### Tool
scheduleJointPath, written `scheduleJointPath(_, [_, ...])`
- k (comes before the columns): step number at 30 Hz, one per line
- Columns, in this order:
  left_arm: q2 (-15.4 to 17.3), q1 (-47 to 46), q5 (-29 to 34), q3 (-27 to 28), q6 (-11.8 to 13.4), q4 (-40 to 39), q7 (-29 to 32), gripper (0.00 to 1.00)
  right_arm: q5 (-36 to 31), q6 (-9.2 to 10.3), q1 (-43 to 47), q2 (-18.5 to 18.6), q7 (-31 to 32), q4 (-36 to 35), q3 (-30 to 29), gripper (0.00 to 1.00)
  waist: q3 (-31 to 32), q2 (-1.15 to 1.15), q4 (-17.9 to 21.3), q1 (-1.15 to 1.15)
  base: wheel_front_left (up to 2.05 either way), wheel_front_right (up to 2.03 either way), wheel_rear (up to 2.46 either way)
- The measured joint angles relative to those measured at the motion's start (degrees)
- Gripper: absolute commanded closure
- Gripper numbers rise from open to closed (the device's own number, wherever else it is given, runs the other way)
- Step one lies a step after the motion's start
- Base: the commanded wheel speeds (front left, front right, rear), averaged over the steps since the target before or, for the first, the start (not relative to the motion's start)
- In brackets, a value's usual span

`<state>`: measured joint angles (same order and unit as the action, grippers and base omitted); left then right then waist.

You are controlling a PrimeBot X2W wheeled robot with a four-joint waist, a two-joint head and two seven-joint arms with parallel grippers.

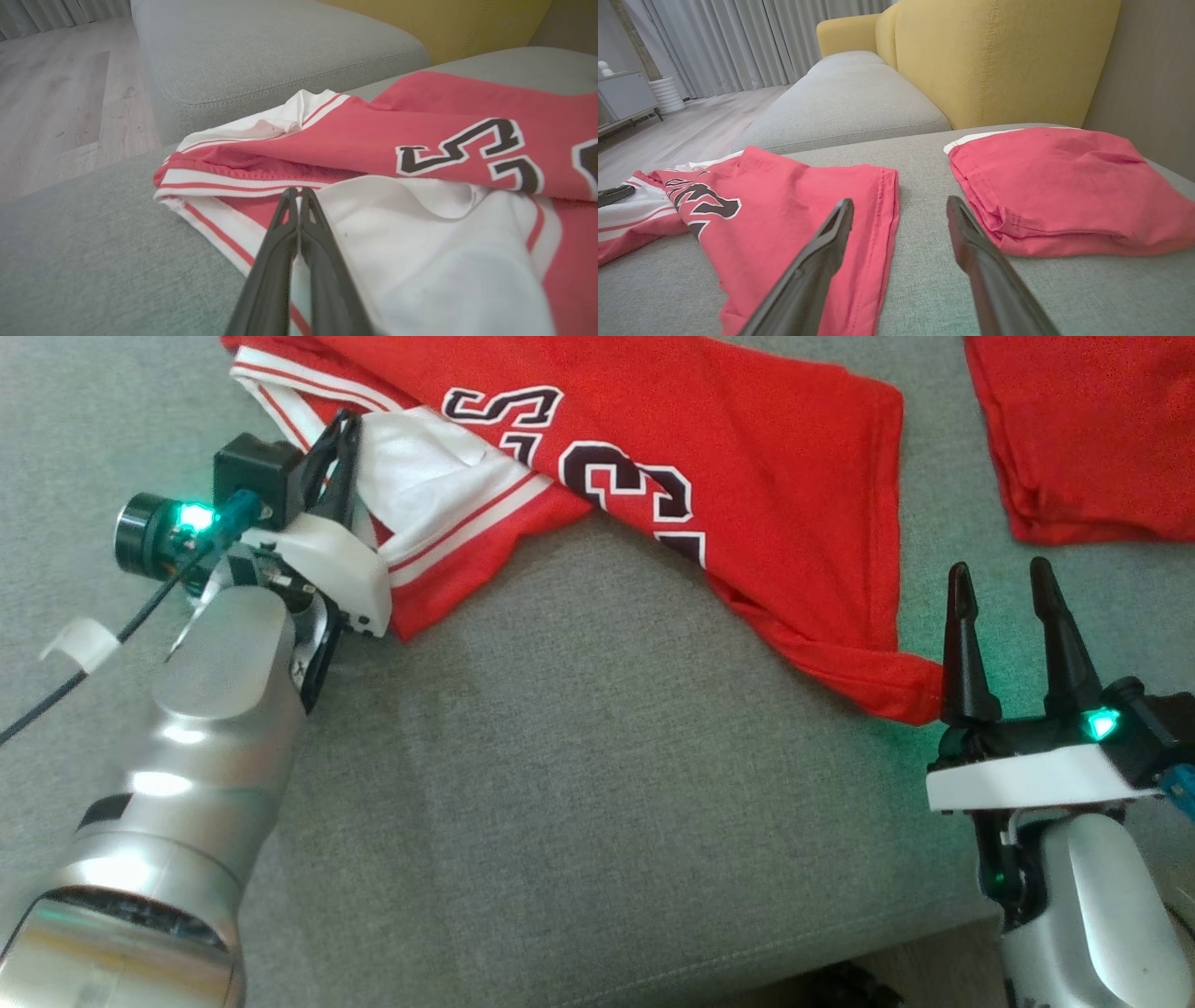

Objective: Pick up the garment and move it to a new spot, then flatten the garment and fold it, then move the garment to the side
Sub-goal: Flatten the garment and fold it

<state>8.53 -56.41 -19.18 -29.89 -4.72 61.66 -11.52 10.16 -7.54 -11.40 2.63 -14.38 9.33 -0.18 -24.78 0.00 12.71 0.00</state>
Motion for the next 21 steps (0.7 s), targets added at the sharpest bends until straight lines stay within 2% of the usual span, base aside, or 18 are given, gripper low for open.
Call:
scheduleJointPath(6, [-0.11,0.09,-0.30,0.66,0.66,-2.93,-2.65,1.00,-0.30,0.00,0.02,0.00,0.00,0.82,-0.11,0.00,2.52,0.00,-0.88,0.00,0.00,0.00,0.00])
scheduleJointPath(12, [1.04,3.08,-0.74,4.00,1.10,-20.11,-3.13,1.00,-1.34,0.00,0.41,0.01,0.00,1.78,-1.34,0.00,6.38,0.00,-2.54,-0.01,0.00,0.00,0.00])
scheduleJointPath(14, [2.19,6.09,0.18,3.13,-0.58,-24.18,-3.20,1.00,-1.79,0.00,0.48,0.01,0.00,2.30,-1.53,0.00,7.76,0.00,-3.42,-0.01,0.00,0.00,0.00])
scheduleJointPath(21, [6.48,17.12,0.16,-0.48,-1.87,-34.96,-1.96,1.00,-1.81,0.00,3.21,0.00,0.00,4.05,-2.54,0.00,12.73,0.00,-7.51,-0.01,0.00,0.00,0.00])
